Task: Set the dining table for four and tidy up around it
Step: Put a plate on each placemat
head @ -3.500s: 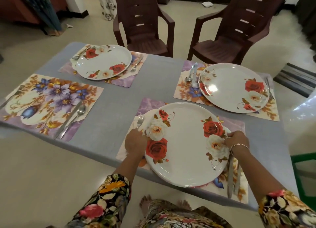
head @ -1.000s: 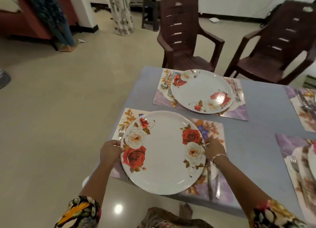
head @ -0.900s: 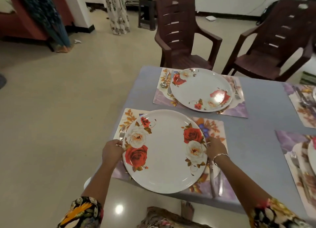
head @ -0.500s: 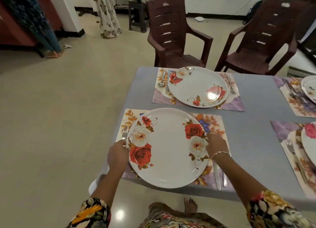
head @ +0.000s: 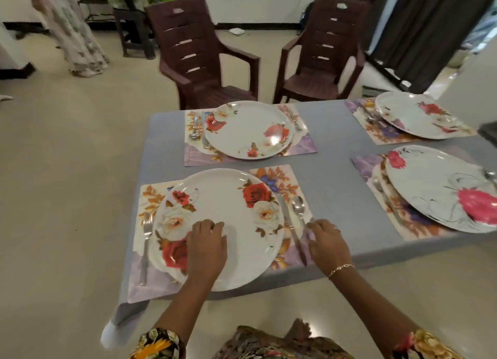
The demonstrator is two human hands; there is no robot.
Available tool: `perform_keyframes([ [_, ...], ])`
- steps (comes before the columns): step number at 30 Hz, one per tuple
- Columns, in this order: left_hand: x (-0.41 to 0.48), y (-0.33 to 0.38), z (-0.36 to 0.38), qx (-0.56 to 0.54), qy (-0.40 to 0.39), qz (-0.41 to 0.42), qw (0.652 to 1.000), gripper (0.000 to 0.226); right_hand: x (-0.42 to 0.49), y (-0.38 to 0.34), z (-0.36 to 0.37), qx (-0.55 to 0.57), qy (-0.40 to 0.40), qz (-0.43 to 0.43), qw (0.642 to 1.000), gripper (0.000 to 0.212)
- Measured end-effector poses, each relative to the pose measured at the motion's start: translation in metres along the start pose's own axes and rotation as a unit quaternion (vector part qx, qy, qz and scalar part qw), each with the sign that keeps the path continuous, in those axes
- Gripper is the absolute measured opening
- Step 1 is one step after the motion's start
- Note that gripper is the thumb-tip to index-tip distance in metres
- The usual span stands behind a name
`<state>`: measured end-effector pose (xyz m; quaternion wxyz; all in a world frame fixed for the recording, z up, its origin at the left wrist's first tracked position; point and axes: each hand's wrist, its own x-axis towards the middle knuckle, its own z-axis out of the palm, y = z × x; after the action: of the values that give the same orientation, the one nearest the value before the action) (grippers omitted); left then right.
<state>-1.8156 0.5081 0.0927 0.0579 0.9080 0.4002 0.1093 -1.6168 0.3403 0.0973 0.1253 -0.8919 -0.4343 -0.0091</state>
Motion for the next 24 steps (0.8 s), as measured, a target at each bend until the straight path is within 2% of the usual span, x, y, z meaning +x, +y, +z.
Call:
perform_keyframes([
  [3, 0.009, 0.041, 0.011, -0.02, -0.011, 0.07, 0.997, 0.04, -0.025, 0.035, -0.008, 0.006, 0.003, 0.023, 1.0, 0.039],
  [9, 0.025, 0.134, 0.028, -0.063, -0.052, 0.172, 0.982, 0.039, -0.073, 0.118, -0.024, 0.009, 0.052, 0.127, 0.99, 0.04],
  [12, 0.033, 0.193, 0.036, -0.093, -0.049, 0.219, 0.97, 0.029, -0.09, 0.166, -0.034, 0.006, 0.075, 0.166, 0.983, 0.047],
  [15, 0.036, 0.262, 0.043, -0.081, -0.064, 0.277, 0.955, 0.027, -0.108, 0.221, -0.046, 0.004, 0.097, 0.197, 0.976, 0.048],
  [18, 0.034, 0.33, 0.054, -0.084, -0.071, 0.32, 0.941, 0.043, -0.128, 0.278, -0.061, 0.001, 0.118, 0.227, 0.967, 0.046],
  [21, 0.031, 0.392, 0.063, -0.074, -0.081, 0.355, 0.929, 0.029, -0.148, 0.333, -0.074, 0.013, 0.129, 0.282, 0.951, 0.044],
  [24, 0.03, 0.442, 0.068, -0.1, -0.113, 0.382, 0.912, 0.034, -0.165, 0.377, -0.088, 0.016, 0.126, 0.308, 0.943, 0.041],
])
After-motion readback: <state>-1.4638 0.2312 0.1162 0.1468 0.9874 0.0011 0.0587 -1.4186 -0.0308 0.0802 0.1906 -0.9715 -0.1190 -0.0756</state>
